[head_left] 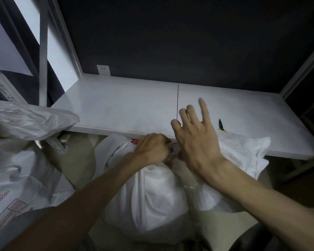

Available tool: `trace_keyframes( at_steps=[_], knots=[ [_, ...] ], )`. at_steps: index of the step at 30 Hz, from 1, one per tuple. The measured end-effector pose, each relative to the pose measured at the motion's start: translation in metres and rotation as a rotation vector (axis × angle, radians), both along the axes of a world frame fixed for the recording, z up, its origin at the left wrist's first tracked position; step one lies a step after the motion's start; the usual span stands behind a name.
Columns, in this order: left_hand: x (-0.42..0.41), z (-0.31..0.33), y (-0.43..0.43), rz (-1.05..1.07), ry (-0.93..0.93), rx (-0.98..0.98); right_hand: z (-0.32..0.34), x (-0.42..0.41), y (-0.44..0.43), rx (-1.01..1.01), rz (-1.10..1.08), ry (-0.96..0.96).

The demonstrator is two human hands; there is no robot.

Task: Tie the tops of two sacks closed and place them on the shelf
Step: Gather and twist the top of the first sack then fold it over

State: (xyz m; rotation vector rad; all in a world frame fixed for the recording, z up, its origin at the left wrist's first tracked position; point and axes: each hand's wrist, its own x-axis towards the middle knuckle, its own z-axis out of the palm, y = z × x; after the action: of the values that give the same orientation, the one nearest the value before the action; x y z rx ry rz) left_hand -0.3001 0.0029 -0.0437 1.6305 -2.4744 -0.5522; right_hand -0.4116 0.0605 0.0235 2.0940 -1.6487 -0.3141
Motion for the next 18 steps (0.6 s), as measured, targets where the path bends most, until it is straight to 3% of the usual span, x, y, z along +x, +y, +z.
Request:
trace_keyframes(
  at_steps=[3, 8, 12, 16, 18],
  knots=[
    [0.000, 0.005, -0.003, -0.008, -0.034, 0.070, -0.016, 0.009, 0.025, -0.142, 0.017, -0.025],
    [0.002, 0.004, -0.015, 0.113, 0.106, 0.195, -0.047, 0.004, 0.065, 0.000, 0.055, 0.181],
    [-0.006, 0.011, -0.015, 0.131, 0.135, 0.244, -0.068, 0.002, 0.034, -0.112, 0.118, 0.311],
    [-0.007, 0.017, -0.018, 0.155, 0.171, 0.371, -0.087, -0.020, -0.017, -0.340, 0.066, 0.222],
    [-0.007, 0.017, -0.018, 0.148, 0.174, 0.370, -0.093, -0.033, -0.030, -0.323, 0.125, 0.095]
  ],
)
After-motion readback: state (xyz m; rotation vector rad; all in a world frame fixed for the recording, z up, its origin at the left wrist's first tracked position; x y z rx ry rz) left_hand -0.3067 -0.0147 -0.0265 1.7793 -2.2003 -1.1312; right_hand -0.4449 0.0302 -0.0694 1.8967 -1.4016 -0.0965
